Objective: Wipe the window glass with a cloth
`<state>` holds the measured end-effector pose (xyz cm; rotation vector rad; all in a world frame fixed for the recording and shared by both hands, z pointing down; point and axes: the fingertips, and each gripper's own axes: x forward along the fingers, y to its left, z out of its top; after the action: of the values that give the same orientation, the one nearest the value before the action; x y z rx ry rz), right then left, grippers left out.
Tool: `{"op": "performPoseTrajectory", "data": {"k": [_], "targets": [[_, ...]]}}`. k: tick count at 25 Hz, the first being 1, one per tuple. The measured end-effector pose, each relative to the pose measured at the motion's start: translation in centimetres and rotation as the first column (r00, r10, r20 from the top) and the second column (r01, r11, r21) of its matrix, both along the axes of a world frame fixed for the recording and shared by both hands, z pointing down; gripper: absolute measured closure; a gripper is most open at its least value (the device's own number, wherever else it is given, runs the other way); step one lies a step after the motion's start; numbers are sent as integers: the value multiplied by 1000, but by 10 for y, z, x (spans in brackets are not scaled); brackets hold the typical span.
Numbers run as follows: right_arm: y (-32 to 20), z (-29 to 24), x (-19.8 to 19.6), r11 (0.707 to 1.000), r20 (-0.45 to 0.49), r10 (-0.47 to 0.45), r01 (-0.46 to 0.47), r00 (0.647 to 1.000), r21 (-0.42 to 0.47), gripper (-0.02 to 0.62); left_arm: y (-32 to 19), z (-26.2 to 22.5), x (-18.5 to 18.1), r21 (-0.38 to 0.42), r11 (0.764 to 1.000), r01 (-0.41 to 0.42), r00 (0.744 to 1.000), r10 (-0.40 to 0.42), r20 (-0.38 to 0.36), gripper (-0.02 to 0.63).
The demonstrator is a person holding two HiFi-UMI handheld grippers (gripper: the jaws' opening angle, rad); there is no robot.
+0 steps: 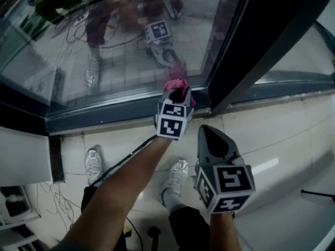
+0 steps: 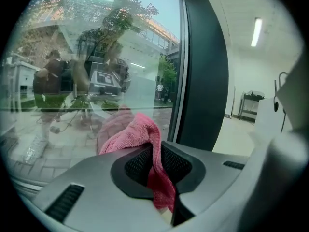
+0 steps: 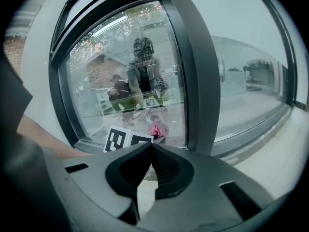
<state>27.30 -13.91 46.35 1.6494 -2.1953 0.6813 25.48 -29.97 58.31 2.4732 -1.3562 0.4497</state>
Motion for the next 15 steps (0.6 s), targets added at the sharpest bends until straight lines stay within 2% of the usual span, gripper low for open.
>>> {"op": "performPoseTrajectory", "data": {"k": [5,15], "targets": [[-1,-16,7,999,19,19,-20,1000,48,588,-7,2,17,-6,1000,11,1000,-11,-21,555],[3,-7,21,999,33,41,-41,999,26,588,-6,1,50,-6,999,-45,998,45,-53,557]]}}
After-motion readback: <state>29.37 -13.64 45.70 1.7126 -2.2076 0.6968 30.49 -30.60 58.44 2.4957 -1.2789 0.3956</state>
